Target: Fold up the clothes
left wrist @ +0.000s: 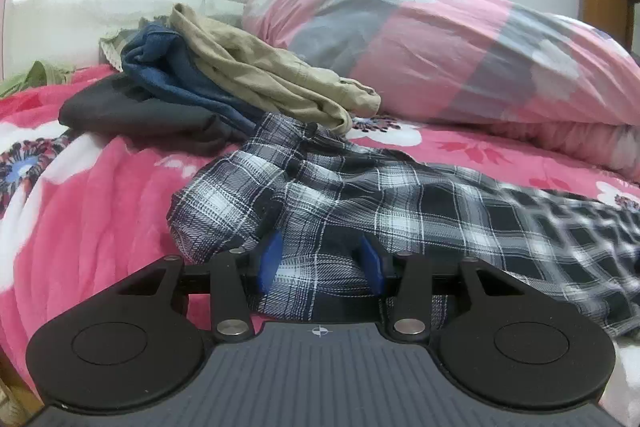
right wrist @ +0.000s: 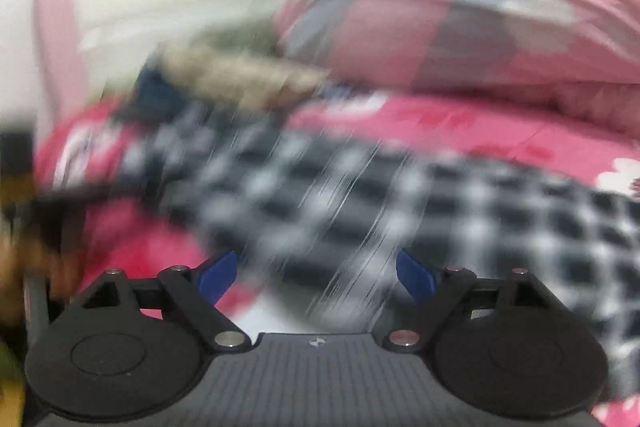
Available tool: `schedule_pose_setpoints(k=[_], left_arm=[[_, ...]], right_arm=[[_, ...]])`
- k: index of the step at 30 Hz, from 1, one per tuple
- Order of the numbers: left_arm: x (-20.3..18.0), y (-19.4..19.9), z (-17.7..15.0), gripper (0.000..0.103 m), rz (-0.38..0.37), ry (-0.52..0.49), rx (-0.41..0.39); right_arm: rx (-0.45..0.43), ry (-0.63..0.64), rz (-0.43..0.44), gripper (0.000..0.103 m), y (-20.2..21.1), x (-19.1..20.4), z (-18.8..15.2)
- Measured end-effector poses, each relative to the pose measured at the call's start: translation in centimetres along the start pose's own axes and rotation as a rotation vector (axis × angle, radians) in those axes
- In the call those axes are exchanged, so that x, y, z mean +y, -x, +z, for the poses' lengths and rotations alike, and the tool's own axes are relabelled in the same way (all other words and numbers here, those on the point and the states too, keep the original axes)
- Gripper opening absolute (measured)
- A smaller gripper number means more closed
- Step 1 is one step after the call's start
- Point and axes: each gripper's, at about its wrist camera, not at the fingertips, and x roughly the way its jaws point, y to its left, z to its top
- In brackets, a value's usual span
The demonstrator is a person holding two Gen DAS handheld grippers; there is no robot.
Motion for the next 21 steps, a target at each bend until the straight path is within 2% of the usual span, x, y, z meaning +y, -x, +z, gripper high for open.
schedule_pose_setpoints(k=[3,4,6,7,10,15,19,20,21], left_arm=[[-0.1,0.0,0.2,0.045,0.000,0.005,0.014],[-0.1,-0.1,0.2,0.046,0.000,0.003,0.017],[-0.3,0.0,0.1,0.048,0.004,-0.006,0.016],[-0.3,0.1,0.0,0.048,0.007,-0.009,0.015],[-0.5,0.2,-0.2,0.052,0.016,-0.006,0.011],[-1.3,0.8,-0.1,0.063,0.031,0.008,0.023],[-2.1,1.8,0.1,0.068,0.048,0.000,0.036],[-2.3,2.1,0.1,0.071,0.049,0.005,0.043],[-2.4,2.4,0.0,0.072,0.051,0.011,0.052]], right_arm=[[0.020,0.009,-0.142,0.098,-1.9,-2.7,-0.3],[0.073,0.014,-0.187,0.098,-2.7,-3.7,-1.1],[0.083,-0.077,-0.158,0.098,-1.5,-6.2,-3.4],[0.071,-0.133,-0.108,0.098,-0.1,-7.4,-4.0],[0.071,-0.179,-0.078,0.098,3.2,-9.6,-5.2],[0.000,-0.163,-0.191,0.098,7.3,-12.0,-4.6],[-0.073,-0.111,-0.305,0.100,6.7,-15.6,-3.1],[-0.052,-0.105,-0.304,0.103,5.9,-16.8,-3.4],[0.012,-0.111,-0.299,0.103,4.9,-18.1,-4.0]])
